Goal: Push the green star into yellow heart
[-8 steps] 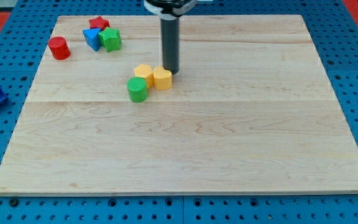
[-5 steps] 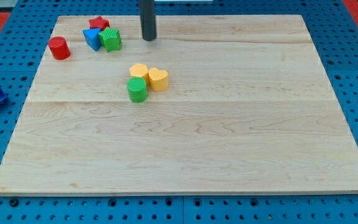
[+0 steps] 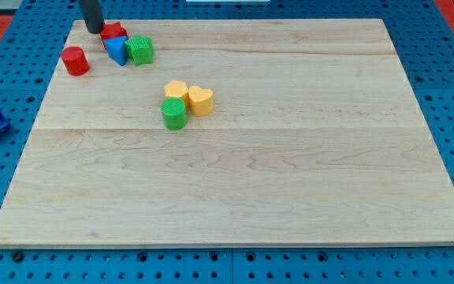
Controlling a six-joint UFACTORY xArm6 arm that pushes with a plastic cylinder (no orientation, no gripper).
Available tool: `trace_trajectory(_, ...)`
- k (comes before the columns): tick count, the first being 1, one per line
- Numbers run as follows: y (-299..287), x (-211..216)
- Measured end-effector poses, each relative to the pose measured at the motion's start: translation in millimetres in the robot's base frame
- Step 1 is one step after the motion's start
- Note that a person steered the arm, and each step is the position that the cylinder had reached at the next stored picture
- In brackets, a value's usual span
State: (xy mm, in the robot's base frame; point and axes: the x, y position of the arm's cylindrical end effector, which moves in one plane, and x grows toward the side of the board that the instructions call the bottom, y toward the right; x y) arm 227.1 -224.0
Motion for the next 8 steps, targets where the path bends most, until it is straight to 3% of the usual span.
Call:
trace_trajectory(6, 112, 78)
trace_trajectory(8, 131, 19)
